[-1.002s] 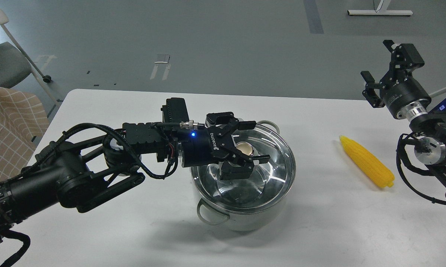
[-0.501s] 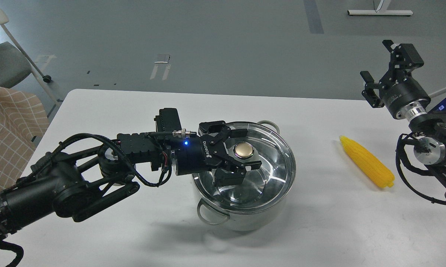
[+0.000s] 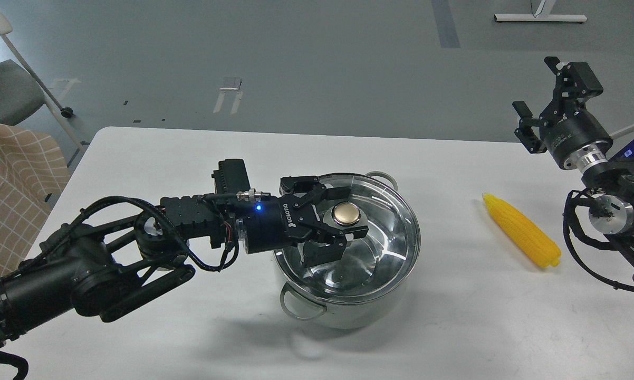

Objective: Open pot and put corn in
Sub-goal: 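Close the left gripper on the lid knob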

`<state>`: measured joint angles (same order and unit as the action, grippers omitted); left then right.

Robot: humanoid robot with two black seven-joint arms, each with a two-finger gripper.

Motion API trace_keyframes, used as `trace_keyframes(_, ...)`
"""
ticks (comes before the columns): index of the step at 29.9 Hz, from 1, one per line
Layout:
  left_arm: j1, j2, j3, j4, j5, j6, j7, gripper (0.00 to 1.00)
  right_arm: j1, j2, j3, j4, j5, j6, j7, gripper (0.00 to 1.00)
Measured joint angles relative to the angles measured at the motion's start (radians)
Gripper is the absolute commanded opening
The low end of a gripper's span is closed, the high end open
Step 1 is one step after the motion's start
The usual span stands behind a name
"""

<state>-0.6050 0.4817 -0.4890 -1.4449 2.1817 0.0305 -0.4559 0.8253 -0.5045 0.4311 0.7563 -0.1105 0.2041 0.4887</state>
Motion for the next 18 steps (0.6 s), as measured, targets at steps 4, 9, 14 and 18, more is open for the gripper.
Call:
trace_keyframes(4,0.01,0.0,-0.002,0.0,0.0,0.005,0.0,0.77,0.0,0.001,0.0,0.0,0.0,0.0,0.0,1.0)
trace_keyframes(9,0.015,-0.001,-0.003,0.0,0.0,0.007,0.0,0.53,0.0,0.001,0.0,0.0,-0.001,0.0,0.0,1.0)
trace_keyframes(14,0.021,-0.001,-0.004,0.0,0.0,0.007,0.002,0.28,-0.001,0.001,0.0,0.0,-0.001,0.0,0.0,1.0)
trace_keyframes(18,0.025,-0.001,-0.007,0.001,0.0,0.008,0.005,0.07,-0.002,0.0,0.0,0.0,-0.001,0.0,0.0,1.0)
